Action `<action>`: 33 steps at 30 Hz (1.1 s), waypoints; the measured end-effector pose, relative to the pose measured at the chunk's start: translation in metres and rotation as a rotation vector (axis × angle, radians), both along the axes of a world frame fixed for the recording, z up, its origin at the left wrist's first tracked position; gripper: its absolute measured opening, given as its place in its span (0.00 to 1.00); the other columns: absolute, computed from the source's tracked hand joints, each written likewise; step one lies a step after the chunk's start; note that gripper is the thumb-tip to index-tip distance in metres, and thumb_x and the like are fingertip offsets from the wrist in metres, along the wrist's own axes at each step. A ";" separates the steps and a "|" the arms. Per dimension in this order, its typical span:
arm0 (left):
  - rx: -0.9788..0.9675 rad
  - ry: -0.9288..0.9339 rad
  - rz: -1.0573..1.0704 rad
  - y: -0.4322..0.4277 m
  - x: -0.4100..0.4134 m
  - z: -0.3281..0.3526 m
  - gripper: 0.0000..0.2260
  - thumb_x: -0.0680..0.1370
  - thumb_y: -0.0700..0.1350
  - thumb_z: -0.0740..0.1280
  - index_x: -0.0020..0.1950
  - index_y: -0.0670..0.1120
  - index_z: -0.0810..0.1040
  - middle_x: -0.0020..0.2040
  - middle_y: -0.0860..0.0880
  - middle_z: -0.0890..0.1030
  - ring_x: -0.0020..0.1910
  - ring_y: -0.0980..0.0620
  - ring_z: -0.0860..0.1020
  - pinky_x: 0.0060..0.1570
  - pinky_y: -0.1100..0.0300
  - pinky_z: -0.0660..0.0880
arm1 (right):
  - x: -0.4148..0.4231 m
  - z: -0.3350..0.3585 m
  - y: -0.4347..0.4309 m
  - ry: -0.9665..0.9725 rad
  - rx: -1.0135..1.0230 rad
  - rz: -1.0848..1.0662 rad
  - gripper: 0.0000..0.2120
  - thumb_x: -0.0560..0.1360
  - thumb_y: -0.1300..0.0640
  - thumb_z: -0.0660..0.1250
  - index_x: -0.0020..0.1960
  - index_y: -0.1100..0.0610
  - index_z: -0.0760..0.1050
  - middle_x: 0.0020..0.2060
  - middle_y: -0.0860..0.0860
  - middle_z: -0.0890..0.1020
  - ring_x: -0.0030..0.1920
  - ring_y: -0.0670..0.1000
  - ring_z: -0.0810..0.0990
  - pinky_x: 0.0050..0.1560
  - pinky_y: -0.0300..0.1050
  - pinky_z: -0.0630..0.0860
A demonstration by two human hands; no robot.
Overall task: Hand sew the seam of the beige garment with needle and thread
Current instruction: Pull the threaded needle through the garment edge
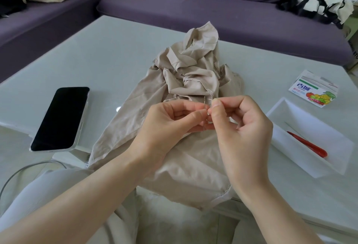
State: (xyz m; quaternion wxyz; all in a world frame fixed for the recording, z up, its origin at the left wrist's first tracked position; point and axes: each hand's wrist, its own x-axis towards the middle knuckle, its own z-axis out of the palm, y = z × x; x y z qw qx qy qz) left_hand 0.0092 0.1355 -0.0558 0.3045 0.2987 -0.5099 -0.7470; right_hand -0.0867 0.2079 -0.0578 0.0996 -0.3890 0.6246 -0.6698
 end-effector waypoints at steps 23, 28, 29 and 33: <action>-0.013 0.001 -0.028 -0.001 0.002 -0.002 0.11 0.69 0.42 0.71 0.48 0.36 0.82 0.45 0.38 0.84 0.49 0.41 0.83 0.53 0.53 0.79 | -0.002 -0.008 -0.003 0.196 -0.061 -0.062 0.03 0.73 0.52 0.66 0.42 0.51 0.75 0.36 0.42 0.81 0.37 0.45 0.82 0.37 0.41 0.80; -0.009 0.014 -0.041 -0.001 0.002 -0.001 0.11 0.70 0.41 0.71 0.49 0.35 0.82 0.45 0.39 0.84 0.47 0.43 0.83 0.50 0.57 0.80 | -0.003 -0.008 -0.002 0.197 -0.061 -0.052 0.03 0.73 0.54 0.68 0.42 0.51 0.75 0.35 0.41 0.80 0.37 0.43 0.82 0.37 0.37 0.78; -0.004 0.020 -0.045 -0.001 0.002 -0.001 0.11 0.70 0.41 0.71 0.49 0.35 0.82 0.45 0.39 0.84 0.47 0.43 0.83 0.49 0.58 0.80 | -0.003 -0.008 -0.002 0.195 -0.062 -0.050 0.03 0.73 0.56 0.69 0.42 0.52 0.75 0.35 0.41 0.80 0.36 0.42 0.81 0.37 0.36 0.78; -0.013 0.025 -0.053 -0.001 0.002 0.000 0.12 0.70 0.41 0.71 0.49 0.35 0.82 0.45 0.38 0.84 0.47 0.43 0.83 0.48 0.59 0.79 | -0.003 -0.008 -0.002 0.193 -0.064 -0.045 0.02 0.73 0.54 0.67 0.42 0.51 0.75 0.36 0.42 0.81 0.37 0.43 0.82 0.37 0.37 0.78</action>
